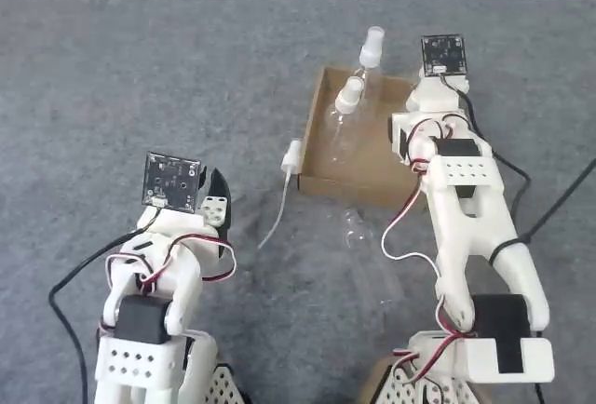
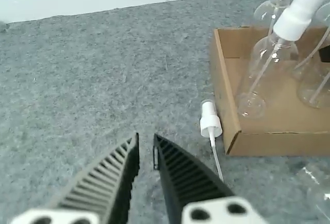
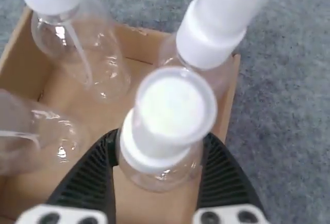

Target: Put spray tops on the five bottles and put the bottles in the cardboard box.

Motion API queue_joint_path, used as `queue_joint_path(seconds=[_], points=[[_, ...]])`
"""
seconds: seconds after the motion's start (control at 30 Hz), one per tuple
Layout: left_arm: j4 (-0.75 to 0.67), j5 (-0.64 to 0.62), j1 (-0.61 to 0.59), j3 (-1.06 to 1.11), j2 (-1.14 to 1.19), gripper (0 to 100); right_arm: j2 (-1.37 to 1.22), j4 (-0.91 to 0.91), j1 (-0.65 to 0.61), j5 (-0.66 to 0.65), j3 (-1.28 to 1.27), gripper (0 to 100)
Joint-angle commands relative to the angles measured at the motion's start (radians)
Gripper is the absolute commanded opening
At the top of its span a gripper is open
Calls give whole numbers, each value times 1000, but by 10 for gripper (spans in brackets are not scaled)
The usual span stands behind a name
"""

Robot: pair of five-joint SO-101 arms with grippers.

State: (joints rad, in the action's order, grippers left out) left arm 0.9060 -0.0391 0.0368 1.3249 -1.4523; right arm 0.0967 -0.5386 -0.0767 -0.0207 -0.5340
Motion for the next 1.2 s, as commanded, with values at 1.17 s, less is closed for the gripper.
queue_joint_path(seconds=[1.17], points=[[-34,-15,-8,-7,-21,36,7,15,2,6,68,175]])
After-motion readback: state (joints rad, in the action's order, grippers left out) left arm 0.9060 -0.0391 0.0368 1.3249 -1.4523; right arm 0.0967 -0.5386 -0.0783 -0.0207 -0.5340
